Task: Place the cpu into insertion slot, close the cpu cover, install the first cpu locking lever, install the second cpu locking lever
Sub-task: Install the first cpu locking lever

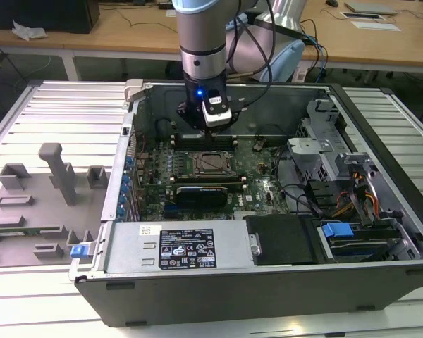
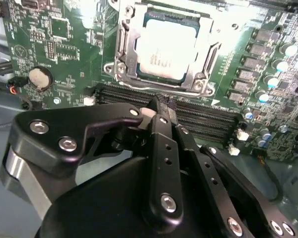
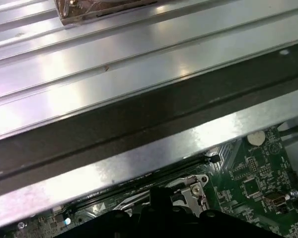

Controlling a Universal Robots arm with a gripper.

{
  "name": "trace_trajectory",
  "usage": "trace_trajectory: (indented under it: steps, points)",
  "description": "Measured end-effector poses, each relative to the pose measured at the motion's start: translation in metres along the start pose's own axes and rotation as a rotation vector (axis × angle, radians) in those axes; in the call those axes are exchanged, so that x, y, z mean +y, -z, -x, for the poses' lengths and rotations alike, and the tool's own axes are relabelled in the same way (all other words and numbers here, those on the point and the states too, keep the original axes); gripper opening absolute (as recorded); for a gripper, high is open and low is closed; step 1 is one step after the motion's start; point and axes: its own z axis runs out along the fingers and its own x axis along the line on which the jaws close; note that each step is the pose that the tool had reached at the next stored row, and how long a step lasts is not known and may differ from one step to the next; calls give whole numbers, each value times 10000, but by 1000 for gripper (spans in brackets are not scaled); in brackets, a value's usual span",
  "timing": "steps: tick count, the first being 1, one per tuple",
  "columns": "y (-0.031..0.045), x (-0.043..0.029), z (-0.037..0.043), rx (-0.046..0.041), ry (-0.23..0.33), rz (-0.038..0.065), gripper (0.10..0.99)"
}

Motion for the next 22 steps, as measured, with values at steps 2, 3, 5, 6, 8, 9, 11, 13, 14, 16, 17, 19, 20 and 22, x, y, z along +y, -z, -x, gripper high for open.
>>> trace_trajectory:
  steps: [2,3,5,6,8,9,11,13,14,16,17,19,20,22]
  points:
    - [-1,-2,1,-143,54,-413,106]
    - [-3,-5,2,-166,69,-479,106]
    - [-13,-7,11,-172,185,-505,106]
    - [-17,-3,23,-170,267,-497,106]
    - [-21,0,32,-171,360,-502,106]
    - [-22,1,35,-173,390,-509,106]
    - [-25,1,41,-191,500,-565,106]
    - [-24,-18,49,-222,598,-668,106]
    - [-23,-32,55,-235,638,-710,106]
    - [-23,-53,64,-245,678,-742,106]
    - [-22,-70,71,-249,697,-755,106]
    - [-22,-101,83,-253,726,-768,106]
    - [-23,-121,90,-253,736,-769,106]
    - [-25,-165,107,-251,749,-769,106]
